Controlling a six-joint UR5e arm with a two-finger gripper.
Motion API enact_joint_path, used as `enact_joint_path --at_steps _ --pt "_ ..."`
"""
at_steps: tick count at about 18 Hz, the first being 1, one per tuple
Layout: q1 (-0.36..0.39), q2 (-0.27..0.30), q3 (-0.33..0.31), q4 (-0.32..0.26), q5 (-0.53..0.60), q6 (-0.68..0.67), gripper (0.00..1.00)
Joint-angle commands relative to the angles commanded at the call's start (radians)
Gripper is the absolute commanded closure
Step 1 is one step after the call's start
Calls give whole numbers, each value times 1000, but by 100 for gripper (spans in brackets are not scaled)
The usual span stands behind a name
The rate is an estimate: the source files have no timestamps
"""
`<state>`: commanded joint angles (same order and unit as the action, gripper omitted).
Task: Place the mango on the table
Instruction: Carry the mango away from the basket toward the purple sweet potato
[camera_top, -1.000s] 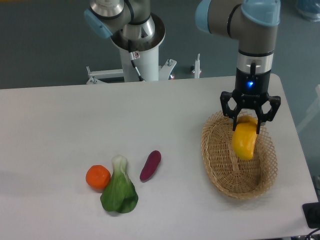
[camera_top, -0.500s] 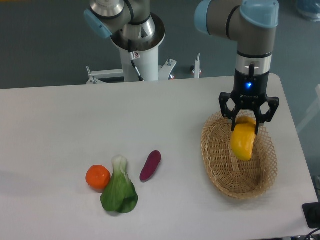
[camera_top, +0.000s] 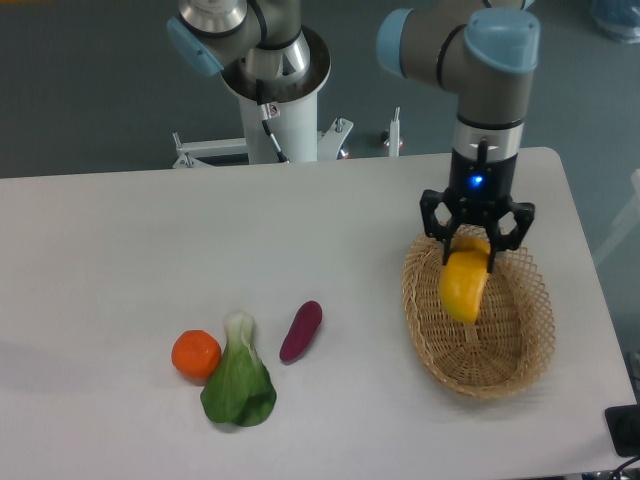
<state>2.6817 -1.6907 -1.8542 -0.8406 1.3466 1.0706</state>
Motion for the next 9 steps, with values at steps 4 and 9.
enact_joint_path --at_steps 4,9 --pt "-75 74 -135 0 49 72 42" --pt "-138 112 -227 1 49 135 45"
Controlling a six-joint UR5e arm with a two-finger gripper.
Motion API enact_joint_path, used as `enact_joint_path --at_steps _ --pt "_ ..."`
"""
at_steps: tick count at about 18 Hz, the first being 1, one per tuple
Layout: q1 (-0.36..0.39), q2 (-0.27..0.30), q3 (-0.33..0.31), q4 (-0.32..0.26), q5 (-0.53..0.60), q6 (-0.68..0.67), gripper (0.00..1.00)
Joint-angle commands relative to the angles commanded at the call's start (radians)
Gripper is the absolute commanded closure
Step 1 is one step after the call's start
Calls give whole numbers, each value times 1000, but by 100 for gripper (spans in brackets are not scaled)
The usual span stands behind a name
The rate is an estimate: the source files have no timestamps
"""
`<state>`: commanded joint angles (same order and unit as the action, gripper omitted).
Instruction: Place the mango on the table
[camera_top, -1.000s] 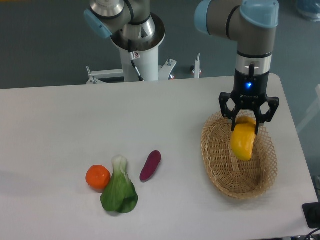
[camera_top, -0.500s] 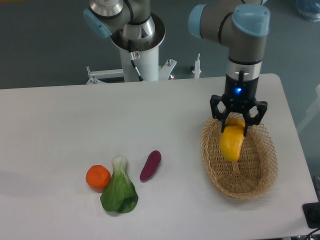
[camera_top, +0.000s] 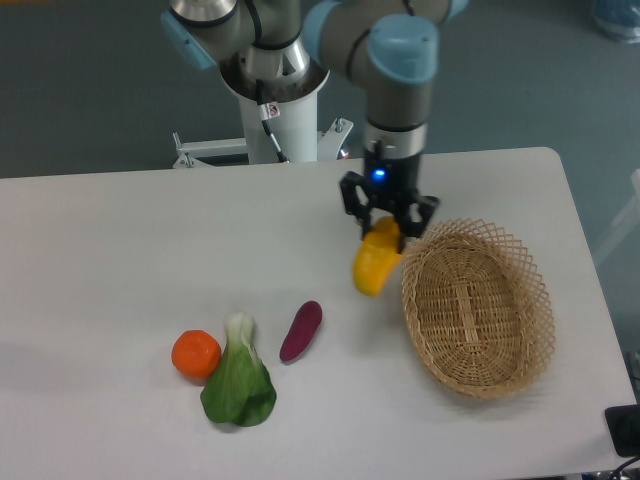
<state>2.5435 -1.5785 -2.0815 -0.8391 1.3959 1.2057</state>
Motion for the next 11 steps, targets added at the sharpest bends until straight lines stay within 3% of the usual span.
enact_joint_path --at_steps 6,11 --pt "-140 -20 -44 3 2 -69 44" --pt "-167 -86 -45 9 23 -72 42"
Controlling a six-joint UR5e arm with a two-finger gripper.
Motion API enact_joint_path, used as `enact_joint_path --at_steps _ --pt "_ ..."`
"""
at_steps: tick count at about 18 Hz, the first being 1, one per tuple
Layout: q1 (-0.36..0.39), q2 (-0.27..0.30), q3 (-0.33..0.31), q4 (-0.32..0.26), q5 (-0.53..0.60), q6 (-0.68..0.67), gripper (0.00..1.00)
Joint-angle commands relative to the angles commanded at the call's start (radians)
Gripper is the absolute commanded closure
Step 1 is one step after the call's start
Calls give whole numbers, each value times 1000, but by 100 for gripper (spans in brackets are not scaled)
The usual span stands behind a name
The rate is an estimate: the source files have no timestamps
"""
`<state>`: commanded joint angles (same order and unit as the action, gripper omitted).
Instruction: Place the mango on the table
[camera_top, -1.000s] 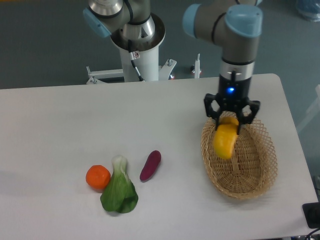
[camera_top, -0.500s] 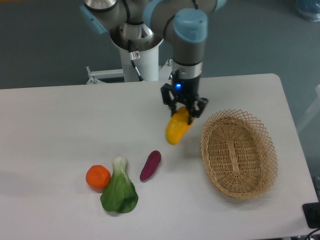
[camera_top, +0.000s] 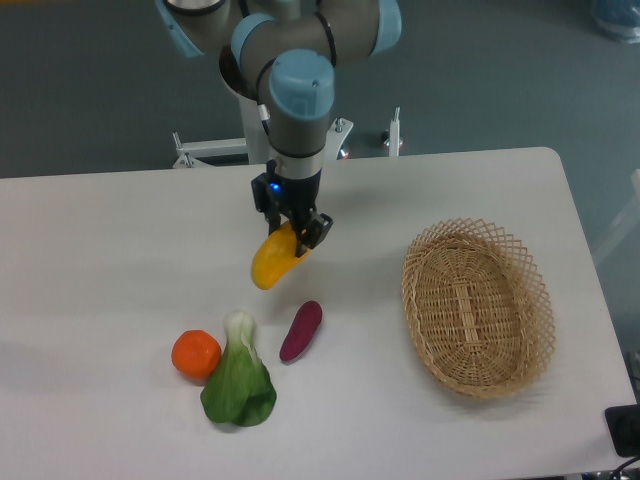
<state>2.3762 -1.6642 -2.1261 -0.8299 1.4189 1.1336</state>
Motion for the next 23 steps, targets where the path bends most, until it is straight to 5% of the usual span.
enact_joint_path --at_steps 7,17,21,23 --pt "-55 -100 43 8 40 -86 39" --pt "-63 -123 74 8 43 -106 30" --pt "-63 -117 81 8 52 -104 3" --pt "-63 -114 89 8 52 -101 0"
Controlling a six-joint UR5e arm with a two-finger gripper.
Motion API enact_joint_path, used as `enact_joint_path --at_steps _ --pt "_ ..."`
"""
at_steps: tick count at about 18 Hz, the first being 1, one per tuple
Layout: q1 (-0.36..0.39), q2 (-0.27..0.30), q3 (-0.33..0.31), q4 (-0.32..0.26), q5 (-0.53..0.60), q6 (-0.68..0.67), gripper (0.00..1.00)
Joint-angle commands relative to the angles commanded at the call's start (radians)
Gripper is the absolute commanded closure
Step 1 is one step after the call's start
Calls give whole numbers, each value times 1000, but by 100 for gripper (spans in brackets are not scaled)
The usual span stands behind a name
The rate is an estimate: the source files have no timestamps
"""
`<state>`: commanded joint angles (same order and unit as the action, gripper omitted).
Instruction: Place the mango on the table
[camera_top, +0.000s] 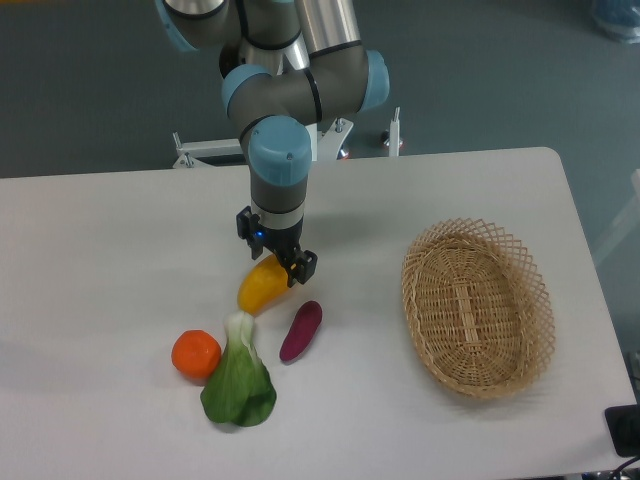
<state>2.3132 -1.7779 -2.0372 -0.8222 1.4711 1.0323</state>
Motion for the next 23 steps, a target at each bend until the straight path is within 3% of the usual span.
enact_joint_path --at_steps 4,7,9,10,14,15,23 --pt "3 8 47 -3 -2 -1 0" --pt "11 8 130 -23 5 -2 0" --pt "40 8 218 -72 3 2 0" --pt "58 8 260 -125 3 8 0" --pt "140 9 353 -267 2 72 0" --pt "141 9 364 -287 2 101 0" --pt "183 41 341 -285 2 149 0"
